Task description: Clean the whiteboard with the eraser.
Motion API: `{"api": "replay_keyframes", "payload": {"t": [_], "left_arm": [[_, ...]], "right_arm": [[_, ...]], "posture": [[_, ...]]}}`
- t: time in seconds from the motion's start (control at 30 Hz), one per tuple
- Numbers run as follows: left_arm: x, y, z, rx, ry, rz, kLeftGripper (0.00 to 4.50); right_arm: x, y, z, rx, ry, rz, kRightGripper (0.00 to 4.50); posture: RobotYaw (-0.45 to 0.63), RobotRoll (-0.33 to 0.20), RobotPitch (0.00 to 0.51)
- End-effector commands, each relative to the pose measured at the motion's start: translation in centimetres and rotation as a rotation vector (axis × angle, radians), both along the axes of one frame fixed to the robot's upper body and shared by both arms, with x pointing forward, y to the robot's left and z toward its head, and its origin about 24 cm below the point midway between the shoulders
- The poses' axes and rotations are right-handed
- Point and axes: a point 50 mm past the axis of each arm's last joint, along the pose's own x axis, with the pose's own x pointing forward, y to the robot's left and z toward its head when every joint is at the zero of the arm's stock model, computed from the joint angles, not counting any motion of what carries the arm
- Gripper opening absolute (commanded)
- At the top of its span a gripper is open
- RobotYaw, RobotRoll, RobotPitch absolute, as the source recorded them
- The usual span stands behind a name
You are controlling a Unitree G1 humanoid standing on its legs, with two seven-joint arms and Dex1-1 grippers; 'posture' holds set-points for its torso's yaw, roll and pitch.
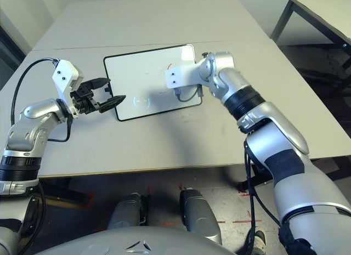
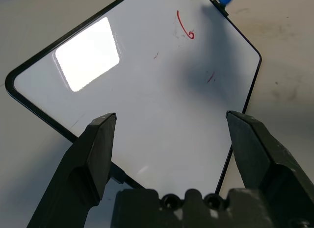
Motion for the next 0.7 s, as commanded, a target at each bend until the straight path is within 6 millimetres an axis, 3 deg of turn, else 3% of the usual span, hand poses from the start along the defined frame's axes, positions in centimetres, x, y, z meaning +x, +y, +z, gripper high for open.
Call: {"api": "replay_keyframes", "payload": {"t": [0.03,0.7], "left_arm": [[0.2,-0.4,-0.2,0.016,0.001,-0.015,4.50],[-0.3,0.0,-0.8,0.019,-0.001,0.020,4.50]], "right_arm": [[0.5,0.5,0.7,0.017,-0.034,0.016,0.34],[1.8,4.4,-0.8,-0.029,-0.030,0.109,0.34]], "posture": [[-0.09,0.000,0.053],[-0.04,0.000,0.064]]}}
